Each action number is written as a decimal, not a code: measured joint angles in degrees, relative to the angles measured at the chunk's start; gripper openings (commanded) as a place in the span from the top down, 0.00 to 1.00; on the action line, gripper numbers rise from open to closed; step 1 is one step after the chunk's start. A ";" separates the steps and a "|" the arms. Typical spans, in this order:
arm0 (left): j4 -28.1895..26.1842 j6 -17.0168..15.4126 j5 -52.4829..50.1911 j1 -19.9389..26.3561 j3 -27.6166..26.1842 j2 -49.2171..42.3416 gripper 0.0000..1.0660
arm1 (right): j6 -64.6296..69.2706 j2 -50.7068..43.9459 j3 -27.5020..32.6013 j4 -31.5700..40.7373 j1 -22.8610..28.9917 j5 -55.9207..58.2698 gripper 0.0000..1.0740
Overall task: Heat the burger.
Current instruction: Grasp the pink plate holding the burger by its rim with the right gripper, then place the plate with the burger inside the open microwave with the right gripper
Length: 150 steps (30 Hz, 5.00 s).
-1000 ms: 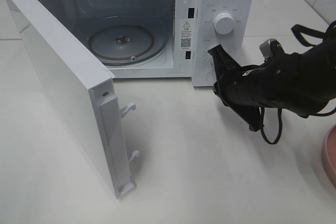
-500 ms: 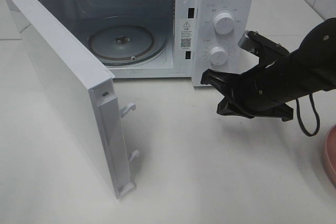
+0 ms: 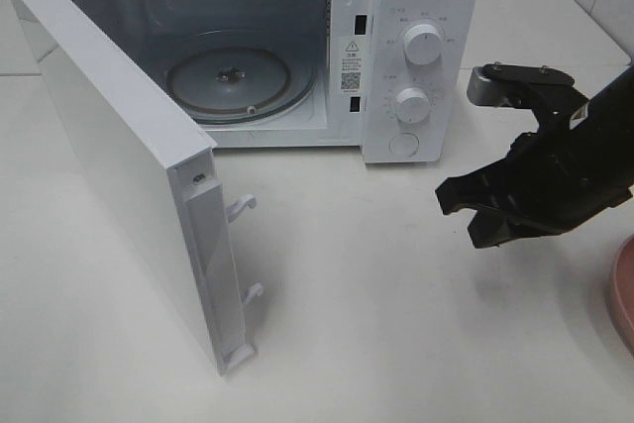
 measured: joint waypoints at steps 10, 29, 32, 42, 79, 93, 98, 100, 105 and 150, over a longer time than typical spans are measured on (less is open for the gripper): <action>0.00 0.00 0.00 0.00 0.00 0.00 0.06 | 1.72 -3.04 0.00 -8.82 -0.29 10.60 0.78; 0.00 0.00 0.00 0.00 0.00 0.00 0.06 | 6.07 -3.09 2.29 -19.08 -9.57 16.90 0.07; 0.00 0.00 0.00 0.00 0.00 0.00 0.06 | 7.10 -3.15 4.24 -19.71 -10.20 15.18 0.08; 0.00 0.00 0.00 0.00 0.00 0.00 0.06 | 10.43 -0.97 7.73 -22.23 -10.66 9.00 0.11; 0.00 0.00 0.00 0.00 0.00 0.00 0.06 | 11.80 9.91 8.59 -23.38 -14.67 1.20 0.34; 0.00 0.00 0.00 0.00 0.00 0.00 0.06 | 12.15 9.74 8.71 -25.32 -14.73 1.03 1.00; 0.00 0.00 0.00 0.00 0.00 0.00 0.06 | 12.43 9.68 8.71 -25.44 -14.73 1.03 1.00; 0.00 0.00 0.00 0.00 0.00 0.00 0.06 | 13.35 9.57 8.71 -25.78 -14.73 1.03 1.00; 0.00 0.00 0.00 0.00 0.00 0.00 0.06 | 15.30 8.42 8.82 -26.93 -13.92 1.03 1.00; 0.00 0.00 0.00 0.00 0.00 0.00 0.06 | 38.85 -4.76 9.34 -46.93 5.27 20.91 1.00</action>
